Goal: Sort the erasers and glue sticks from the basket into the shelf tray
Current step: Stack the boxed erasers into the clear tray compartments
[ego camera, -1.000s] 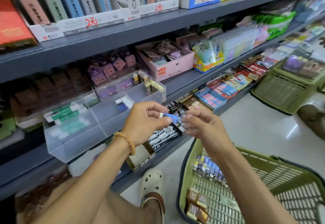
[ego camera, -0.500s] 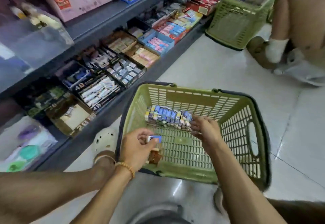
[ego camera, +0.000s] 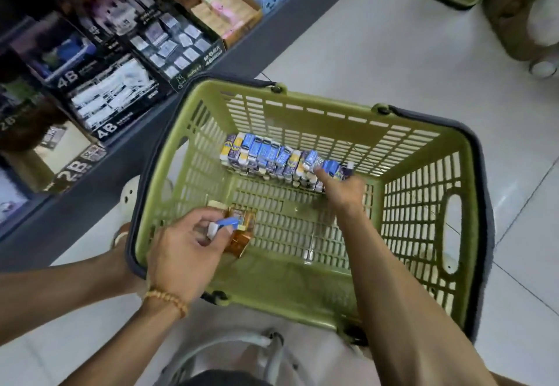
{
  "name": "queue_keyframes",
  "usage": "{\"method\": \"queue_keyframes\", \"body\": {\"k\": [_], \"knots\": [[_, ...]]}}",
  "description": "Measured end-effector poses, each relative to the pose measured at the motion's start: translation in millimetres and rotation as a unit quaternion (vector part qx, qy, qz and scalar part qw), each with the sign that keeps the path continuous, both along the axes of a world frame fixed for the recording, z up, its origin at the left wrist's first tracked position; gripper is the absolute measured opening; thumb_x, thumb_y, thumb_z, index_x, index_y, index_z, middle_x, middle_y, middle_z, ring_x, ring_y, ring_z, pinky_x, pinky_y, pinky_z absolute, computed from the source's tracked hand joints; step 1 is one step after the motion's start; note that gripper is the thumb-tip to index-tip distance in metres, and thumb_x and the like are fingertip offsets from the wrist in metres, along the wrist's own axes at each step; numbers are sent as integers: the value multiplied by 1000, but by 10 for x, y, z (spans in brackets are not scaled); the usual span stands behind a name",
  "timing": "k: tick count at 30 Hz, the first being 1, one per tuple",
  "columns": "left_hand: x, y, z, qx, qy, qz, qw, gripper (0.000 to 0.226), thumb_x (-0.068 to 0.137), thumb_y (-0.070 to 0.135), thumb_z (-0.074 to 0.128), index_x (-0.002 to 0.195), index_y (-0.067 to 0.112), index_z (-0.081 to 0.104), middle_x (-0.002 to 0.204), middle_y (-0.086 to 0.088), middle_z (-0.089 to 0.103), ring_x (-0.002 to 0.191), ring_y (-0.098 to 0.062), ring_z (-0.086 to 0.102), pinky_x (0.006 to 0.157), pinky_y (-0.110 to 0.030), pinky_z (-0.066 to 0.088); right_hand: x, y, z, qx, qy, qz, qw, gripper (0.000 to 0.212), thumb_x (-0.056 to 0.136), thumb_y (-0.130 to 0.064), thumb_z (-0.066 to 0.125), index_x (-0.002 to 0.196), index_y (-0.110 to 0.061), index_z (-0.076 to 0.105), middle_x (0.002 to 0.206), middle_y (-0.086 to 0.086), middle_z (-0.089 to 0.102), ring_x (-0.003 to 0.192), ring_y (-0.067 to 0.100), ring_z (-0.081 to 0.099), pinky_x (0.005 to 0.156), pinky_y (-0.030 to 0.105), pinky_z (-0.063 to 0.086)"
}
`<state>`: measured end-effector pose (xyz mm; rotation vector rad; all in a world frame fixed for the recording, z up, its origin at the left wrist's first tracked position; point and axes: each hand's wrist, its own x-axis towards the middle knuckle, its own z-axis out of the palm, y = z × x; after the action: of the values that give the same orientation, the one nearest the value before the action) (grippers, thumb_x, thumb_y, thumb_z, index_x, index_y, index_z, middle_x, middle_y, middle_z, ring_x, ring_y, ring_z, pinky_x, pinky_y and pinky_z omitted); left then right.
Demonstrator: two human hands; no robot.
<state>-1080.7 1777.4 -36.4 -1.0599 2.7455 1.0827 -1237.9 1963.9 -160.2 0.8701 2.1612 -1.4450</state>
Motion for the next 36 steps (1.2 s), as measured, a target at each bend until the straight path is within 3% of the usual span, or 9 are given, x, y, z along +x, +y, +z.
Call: {"method": "queue_keyframes", "body": {"k": [2,5,9,18,22,26,30,34,36], "knots": [[-33,14,6,0,-10,2,1000,28,72,25,83,72,41,60,60,18,65,57,-1,61,63,-28,55,-114,-55,-109,39,-11,2,999,117,41,-81,78,123,-1,56,122,13,62,117,32,58,101,44,48],[-53,28,3,-10,-24,11,1000,24,72,27,83,75,40,62,62,18,65,55,1,60,62,-26,54,-169,-107,-72,92,-68,24,993,108,60,-74,76,139,-8,44,146,18,41,139,39,31,112,48,32],[-56,41,-2,-8,-39,23,999,23,71,33,82,71,42,61,57,20,64,52,-3,61,61,-35,56,-158,-84,-206,103,-77,50,991,109,66,-75,73,147,-12,36,152,24,32,144,41,23,117,45,20],[-37,19,-8,2,-46,25,999,21,72,37,80,72,46,60,57,26,62,50,-6,61,63,-36,56,-143,-141,-222,84,-89,21,992,94,66,-71,77,133,-14,45,146,23,36,138,40,33,116,44,30],[-37,8,-9,8,-46,19,999,23,73,39,78,83,51,61,56,23,62,51,-8,62,62,-37,56,-185,-108,-318,43,-68,-2,997,115,29,-89,70,122,-23,54,128,14,59,115,33,61,102,46,49],[-34,12,-8,6,-55,25,998,24,74,38,79,73,51,59,57,25,62,50,-5,61,61,-37,55,-198,-131,-282,53,-63,24,996,117,39,-82,67,136,-20,47,115,15,68,106,31,66,98,46,52],[-35,18,9,1,-60,27,998,25,74,37,80,71,49,58,55,24,61,48,-3,59,59,-36,55,-177,-216,-192,41,-43,4,998,77,62,-47,81,124,-16,47,114,8,65,105,28,63,99,44,50],[-38,27,7,2,-53,30,998,26,73,37,80,70,52,58,54,22,61,47,-4,59,60,-36,55,-155,-225,-240,53,-23,-4,998,73,68,-46,82,125,-13,51,114,9,63,106,28,61,100,42,49],[-29,28,14,5,-59,27,998,25,74,38,79,71,52,58,52,20,61,48,-5,59,60,-36,55,-125,-195,-297,25,-27,-19,999,79,60,-52,86,123,-17,54,114,8,66,105,27,63,100,42,51]]}}
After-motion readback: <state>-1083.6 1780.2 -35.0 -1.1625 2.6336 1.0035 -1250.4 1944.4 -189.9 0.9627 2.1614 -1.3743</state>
